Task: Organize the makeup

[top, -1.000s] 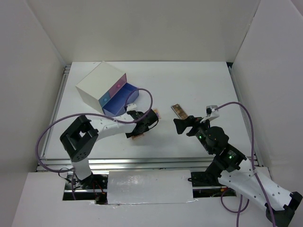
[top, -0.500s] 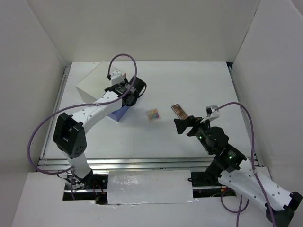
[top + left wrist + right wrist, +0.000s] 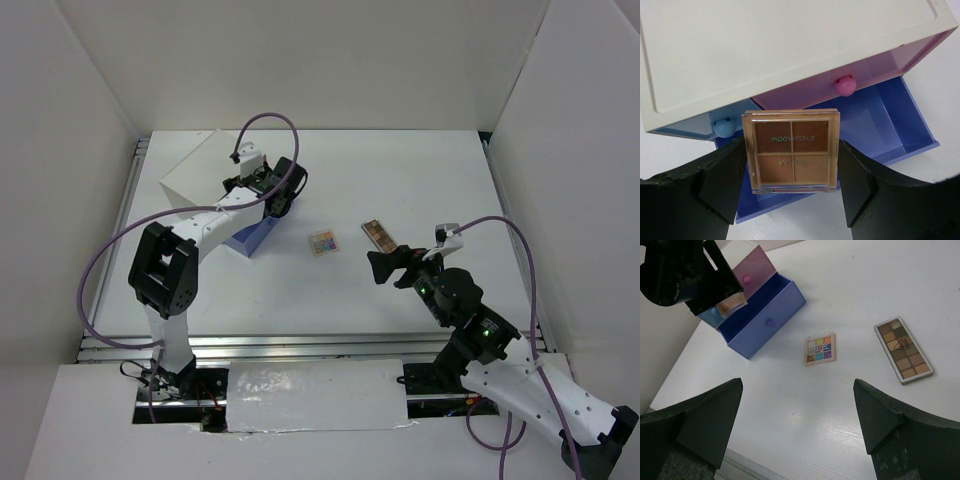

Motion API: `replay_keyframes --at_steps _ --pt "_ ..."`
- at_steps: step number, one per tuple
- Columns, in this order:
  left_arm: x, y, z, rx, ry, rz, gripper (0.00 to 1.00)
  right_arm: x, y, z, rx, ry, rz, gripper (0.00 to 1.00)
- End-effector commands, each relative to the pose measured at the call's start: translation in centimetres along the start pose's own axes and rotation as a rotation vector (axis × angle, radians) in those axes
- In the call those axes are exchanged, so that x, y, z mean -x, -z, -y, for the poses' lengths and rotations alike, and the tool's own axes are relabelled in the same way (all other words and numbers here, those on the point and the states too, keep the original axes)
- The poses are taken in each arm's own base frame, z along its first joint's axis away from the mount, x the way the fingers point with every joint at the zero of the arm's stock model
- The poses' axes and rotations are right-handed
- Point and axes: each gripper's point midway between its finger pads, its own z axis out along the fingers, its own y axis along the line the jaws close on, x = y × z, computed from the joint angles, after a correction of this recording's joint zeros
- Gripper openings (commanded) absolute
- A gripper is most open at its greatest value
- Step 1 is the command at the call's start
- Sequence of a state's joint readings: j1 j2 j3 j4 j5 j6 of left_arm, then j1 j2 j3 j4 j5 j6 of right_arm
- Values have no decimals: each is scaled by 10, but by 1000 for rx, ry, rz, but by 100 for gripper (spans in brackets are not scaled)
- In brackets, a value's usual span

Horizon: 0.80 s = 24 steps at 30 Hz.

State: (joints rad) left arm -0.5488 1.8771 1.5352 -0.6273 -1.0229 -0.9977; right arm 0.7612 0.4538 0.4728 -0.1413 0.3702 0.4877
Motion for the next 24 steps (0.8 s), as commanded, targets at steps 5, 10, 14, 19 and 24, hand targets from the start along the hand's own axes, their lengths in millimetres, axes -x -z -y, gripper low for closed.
replay_keyframes --at_steps 5,10,14,19,24 --pt "3 -12 3 39 26 49 70 9 -2 -4 16 3 38 100" --pt "-11 -19 -1 66 28 35 82 9 -2 -5 22 6 36 100" --pt "-20 -20 -3 63 35 10 99 9 -3 -5 22 8 36 100" --pt "-19 -12 -3 38 54 -9 99 8 -3 -6 25 9 31 100" --pt "-11 29 25 -86 -2 5 99 8 -3 -4 20 3 38 100"
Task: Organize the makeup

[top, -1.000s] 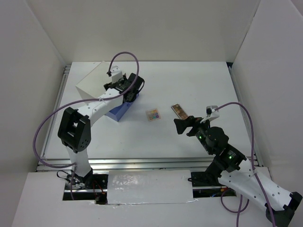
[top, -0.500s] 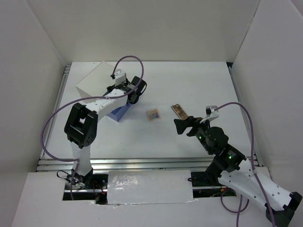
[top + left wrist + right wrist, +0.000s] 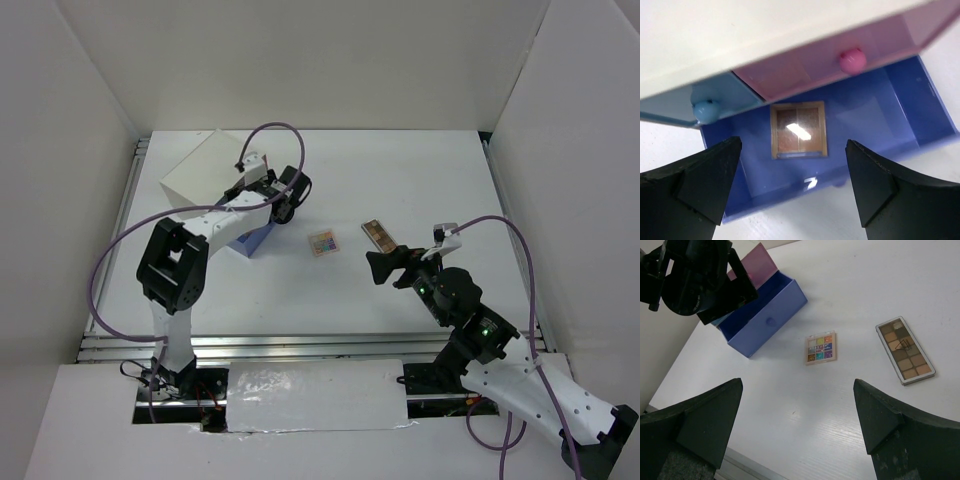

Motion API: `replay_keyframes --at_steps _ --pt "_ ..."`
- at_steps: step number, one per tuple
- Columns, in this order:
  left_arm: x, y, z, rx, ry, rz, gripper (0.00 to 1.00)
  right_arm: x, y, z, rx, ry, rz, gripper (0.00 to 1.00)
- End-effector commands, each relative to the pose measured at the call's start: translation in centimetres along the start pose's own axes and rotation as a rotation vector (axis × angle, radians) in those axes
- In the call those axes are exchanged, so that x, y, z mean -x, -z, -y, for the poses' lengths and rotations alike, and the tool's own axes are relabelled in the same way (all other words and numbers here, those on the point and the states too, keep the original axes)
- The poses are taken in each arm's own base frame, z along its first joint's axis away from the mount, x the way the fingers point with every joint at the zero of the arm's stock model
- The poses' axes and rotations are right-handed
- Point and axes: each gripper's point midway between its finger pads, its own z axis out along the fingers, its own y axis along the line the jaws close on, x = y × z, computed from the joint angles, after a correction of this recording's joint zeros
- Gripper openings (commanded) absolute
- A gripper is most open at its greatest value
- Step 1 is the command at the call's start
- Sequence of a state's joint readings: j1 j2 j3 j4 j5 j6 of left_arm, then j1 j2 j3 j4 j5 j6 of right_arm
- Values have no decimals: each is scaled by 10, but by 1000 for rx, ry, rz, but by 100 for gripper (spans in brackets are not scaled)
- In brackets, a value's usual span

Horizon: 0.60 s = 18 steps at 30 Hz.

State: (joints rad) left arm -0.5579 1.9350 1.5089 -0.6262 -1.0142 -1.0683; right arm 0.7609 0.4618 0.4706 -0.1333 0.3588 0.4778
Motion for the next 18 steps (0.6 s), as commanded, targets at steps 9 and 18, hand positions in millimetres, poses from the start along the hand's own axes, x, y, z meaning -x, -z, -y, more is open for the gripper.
replay_keyframes --at_steps 9,18 --pt "-69 115 113 -386 -195 -227 99 37 21 28 -117 -118 203 100" --pt "-139 115 140 -480 -314 -380 99 32 21 27 -97 -86 183 100"
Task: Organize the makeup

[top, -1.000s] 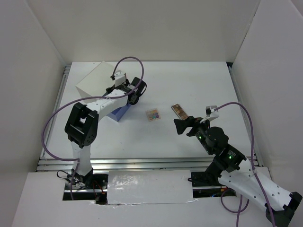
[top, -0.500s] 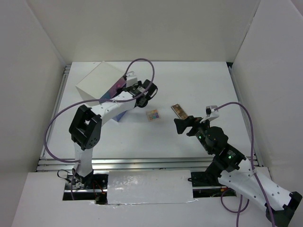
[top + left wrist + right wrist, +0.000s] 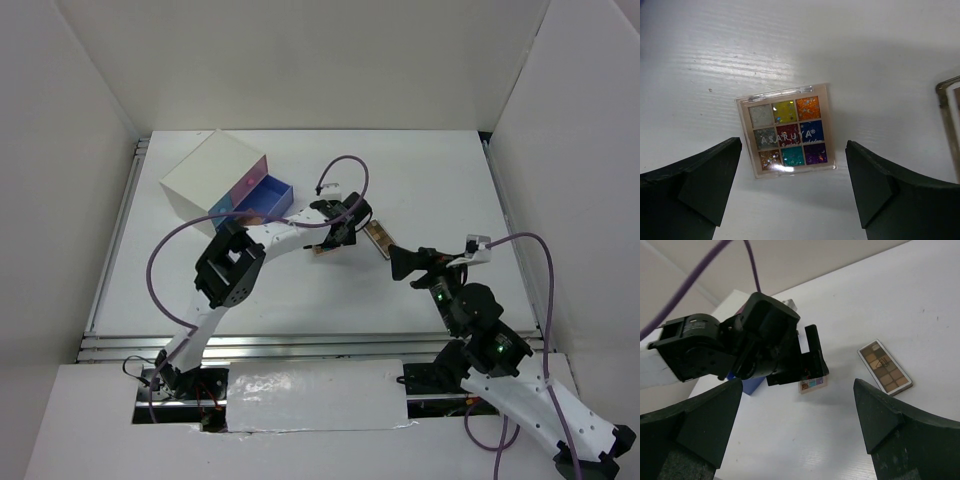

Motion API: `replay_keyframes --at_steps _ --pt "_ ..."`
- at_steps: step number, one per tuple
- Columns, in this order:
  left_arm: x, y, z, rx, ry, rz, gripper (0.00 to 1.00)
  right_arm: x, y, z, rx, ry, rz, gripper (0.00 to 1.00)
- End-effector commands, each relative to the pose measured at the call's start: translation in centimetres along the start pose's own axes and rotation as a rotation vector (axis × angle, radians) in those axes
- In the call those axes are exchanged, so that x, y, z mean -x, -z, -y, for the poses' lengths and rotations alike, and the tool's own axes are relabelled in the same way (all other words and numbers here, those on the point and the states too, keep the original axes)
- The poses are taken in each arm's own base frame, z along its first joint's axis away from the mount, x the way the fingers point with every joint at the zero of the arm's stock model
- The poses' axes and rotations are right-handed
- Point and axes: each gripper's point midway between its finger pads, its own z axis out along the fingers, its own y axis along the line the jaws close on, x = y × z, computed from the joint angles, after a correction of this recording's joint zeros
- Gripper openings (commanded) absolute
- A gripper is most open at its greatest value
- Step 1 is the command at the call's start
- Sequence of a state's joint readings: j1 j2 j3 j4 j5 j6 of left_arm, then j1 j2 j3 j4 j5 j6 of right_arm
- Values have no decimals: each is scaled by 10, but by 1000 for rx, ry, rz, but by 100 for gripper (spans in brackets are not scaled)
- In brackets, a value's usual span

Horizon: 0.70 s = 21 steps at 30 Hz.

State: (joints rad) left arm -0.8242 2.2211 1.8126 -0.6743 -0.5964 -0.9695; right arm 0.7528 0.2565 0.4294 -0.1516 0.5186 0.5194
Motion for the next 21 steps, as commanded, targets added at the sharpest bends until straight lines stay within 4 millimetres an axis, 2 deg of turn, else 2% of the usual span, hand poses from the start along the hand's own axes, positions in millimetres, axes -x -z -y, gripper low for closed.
replay_keyframes --at_steps 1,5,7,12,17,18,20,21 --pt "0 2 11 -57 -24 -36 99 -6 -3 2 -13 20 -18 100" --pt "-5 -7 15 -72 -32 -38 99 -6 -2 0 5 20 -22 100" --pt "-13 -17 11 -41 -31 -62 99 -6 -2 0 5 19 -19 100" --pt "-29 -28 -2 23 -18 -93 99 -6 -2 0 9 18 -18 100" --pt "-37 -31 -11 38 3 -105 90 -9 -3 -2 14 20 -30 100" --pt "-38 -33 -12 39 2 -108 81 -9 -3 -1 13 20 -30 100" --pt "-36 -33 -12 42 2 -105 70 -10 -3 -1 16 20 -28 100" --pt "-35 -32 -11 38 -4 -102 50 -9 -3 -1 15 20 -26 100"
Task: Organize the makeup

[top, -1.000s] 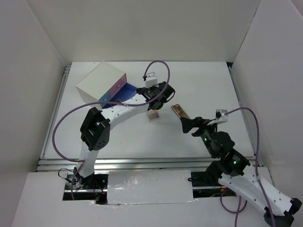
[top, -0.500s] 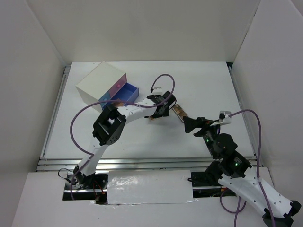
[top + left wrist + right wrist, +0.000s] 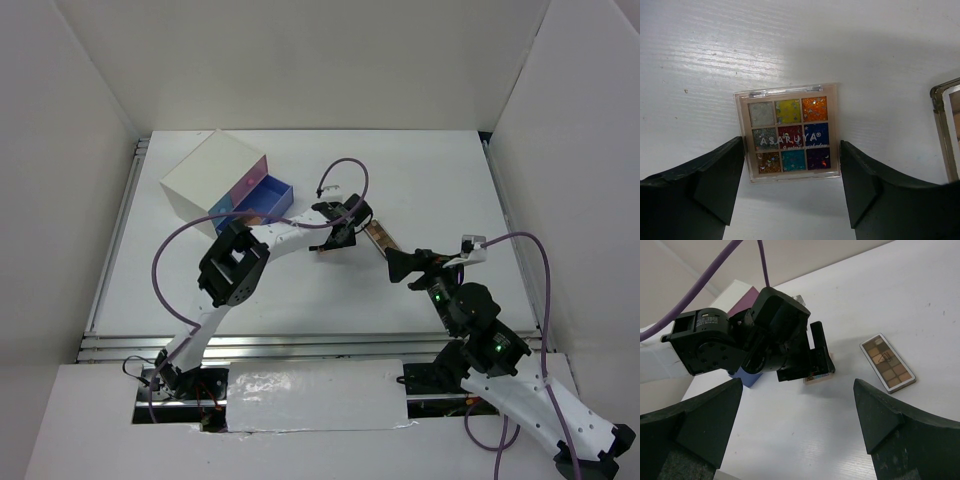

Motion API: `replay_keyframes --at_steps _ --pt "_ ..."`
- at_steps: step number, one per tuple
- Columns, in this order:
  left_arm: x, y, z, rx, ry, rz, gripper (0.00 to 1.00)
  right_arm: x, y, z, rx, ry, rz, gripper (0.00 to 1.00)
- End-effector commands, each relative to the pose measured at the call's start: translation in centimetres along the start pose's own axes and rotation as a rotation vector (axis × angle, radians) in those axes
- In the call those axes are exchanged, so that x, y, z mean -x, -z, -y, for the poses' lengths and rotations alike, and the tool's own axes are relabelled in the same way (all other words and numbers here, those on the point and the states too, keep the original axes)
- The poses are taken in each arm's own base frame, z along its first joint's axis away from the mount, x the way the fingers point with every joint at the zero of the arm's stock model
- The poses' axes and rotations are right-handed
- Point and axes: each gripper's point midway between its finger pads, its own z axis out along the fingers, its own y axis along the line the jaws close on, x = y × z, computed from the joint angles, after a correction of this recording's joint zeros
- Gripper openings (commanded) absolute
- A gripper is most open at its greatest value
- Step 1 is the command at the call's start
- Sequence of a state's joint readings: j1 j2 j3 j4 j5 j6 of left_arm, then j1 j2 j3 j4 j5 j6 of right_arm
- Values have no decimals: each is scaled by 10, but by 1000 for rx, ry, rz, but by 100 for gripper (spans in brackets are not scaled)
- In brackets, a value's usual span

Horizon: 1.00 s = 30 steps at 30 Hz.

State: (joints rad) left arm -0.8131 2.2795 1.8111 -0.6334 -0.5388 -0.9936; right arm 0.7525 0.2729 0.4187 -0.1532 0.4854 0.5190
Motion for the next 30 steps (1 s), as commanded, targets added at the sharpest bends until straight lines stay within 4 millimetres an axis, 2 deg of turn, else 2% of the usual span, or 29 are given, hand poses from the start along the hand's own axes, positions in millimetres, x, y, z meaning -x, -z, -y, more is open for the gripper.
replay_keyframes --at_steps 1,3,4,7,8,9,11,14,16,17,23,26,30 --pt "-14 -9 -19 54 -26 -42 41 2 -1 0 0 7 12 100" --pt "-6 -3 -18 40 -21 -23 24 2 -1 0 0 8 11 100" --pt "-5 -1 -21 42 -24 -16 23 2 -2 0 0 9 12 100" --pt "15 21 -28 37 -11 39 20 2 -2 0 -1 12 10 100" --pt "26 28 -33 54 -7 79 20 1 -2 0 1 12 7 100" --pt "42 44 -36 46 1 120 21 0 -2 0 -1 14 5 100" --pt "66 66 -50 70 15 191 21 0 -3 -1 3 13 5 100" --pt "93 84 -76 113 53 240 22 0 -3 -1 5 14 2 100" --pt "109 86 -96 149 85 263 22 0 -3 -2 7 13 2 100" --pt "122 90 -112 182 109 289 22 0 -3 -1 6 15 1 100" --pt "156 83 -173 316 208 339 26 -2 -4 -3 14 16 -1 100" --pt "163 72 -189 350 228 336 29 -4 -5 -3 13 20 -11 100" --pt "165 60 -194 368 230 309 38 -5 -6 -3 13 23 -14 100"
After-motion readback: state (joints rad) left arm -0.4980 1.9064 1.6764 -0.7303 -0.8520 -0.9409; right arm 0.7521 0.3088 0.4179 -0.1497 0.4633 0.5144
